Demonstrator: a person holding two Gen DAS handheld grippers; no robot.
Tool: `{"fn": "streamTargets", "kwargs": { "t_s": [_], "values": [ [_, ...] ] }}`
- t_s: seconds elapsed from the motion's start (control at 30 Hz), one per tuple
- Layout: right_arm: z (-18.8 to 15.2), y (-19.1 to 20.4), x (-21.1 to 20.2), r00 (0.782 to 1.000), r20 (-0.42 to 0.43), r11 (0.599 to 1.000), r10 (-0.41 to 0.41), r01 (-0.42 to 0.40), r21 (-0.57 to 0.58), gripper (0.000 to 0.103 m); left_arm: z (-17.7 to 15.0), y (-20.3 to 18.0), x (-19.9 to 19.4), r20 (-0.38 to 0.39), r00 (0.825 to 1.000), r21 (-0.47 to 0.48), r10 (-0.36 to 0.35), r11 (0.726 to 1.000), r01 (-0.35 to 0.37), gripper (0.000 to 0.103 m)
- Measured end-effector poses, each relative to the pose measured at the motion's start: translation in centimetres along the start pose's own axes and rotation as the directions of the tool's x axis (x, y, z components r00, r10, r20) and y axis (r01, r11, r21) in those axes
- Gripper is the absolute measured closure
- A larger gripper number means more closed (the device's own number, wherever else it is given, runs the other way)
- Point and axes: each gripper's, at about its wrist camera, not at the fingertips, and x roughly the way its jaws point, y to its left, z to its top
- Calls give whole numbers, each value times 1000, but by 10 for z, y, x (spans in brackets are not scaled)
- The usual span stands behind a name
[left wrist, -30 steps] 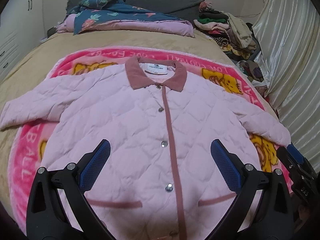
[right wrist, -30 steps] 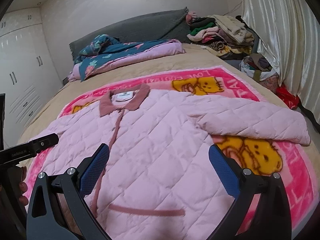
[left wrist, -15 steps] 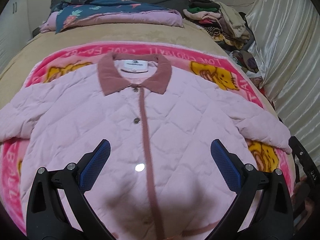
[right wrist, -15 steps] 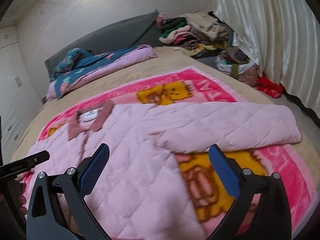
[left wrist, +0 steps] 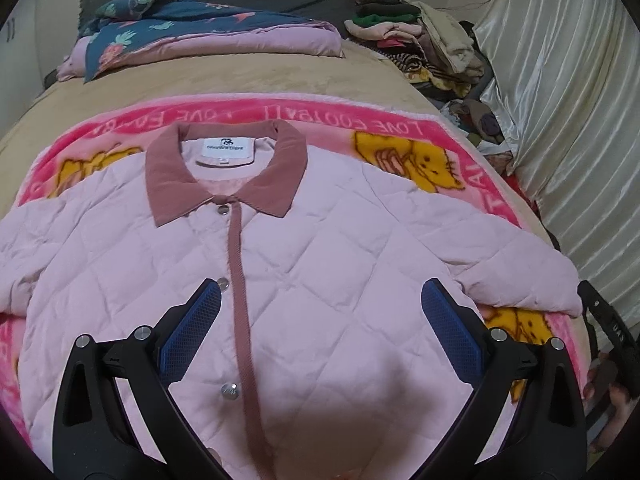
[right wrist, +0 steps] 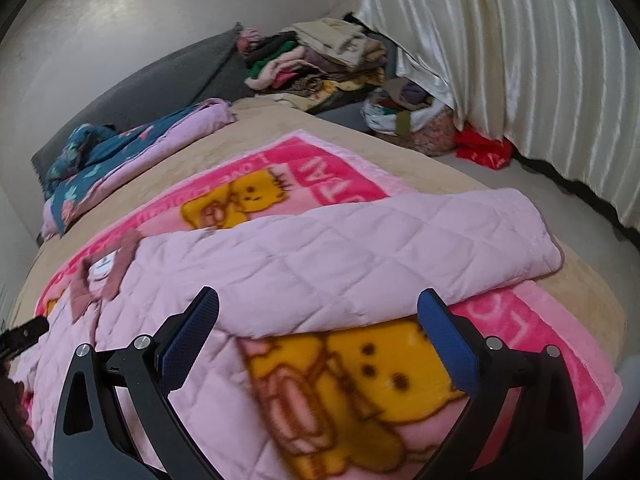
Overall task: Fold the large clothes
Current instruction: 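Move the right tool toward the jacket sleeve beside the right tool, then grasp the sleeve cuff with the right gripper and lift it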
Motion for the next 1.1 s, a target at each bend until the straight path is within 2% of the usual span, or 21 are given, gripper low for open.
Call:
{"fn": "streamTargets", "kwargs": {
  "t_s": [0.23,0.37,0.47,0.63,0.8,0.83,0.87,0.9,0.93,0.97,1.03,1.1],
  "values": [
    [7,-56,32,995,-29,988,-99,102,113,4,-2,-8,22,-19,999,30,28,999,-27,9],
    [3,-90,60,986,-89,964,-141,157,214,4,-7,-7,31,-43,999,40,12,999,-10,9],
    [-1,-109,82,977,-127,946,-174,201,255,4,-12,-6,37,-53,998,52,26,998,-23,9],
    [-5,-143,111,978,-170,890,-123,184,417,4,-18,-3,46,-72,997,53,33,998,-29,9],
    [3,-164,124,985,-115,851,-125,167,498,4,-21,0,44,-73,996,72,42,997,-37,9],
    [5,-166,125,983,-107,849,-148,182,496,8,-21,0,43,-78,996,74,41,997,-36,9],
    [8,-165,126,976,-104,857,-193,219,467,23,-21,1,40,-85,996,74,35,997,-29,9],
    [11,-162,126,970,-86,870,-228,242,429,31,-21,2,38,-87,996,76,34,997,-28,9],
    [14,-160,126,978,-63,881,-199,206,426,52,-21,3,35,-84,996,81,37,996,-30,9],
    [16,-161,122,982,-54,887,-180,186,423,65,-20,4,32,-79,996,86,42,996,-35,9],
    [25,-145,112,982,-18,918,-188,182,353,75,-20,7,27,-67,996,97,55,994,-49,9],
    [35,-129,97,982,40,946,-183,165,279,79,-19,14,23,-64,995,97,75,993,-69,9]
  ]
}}
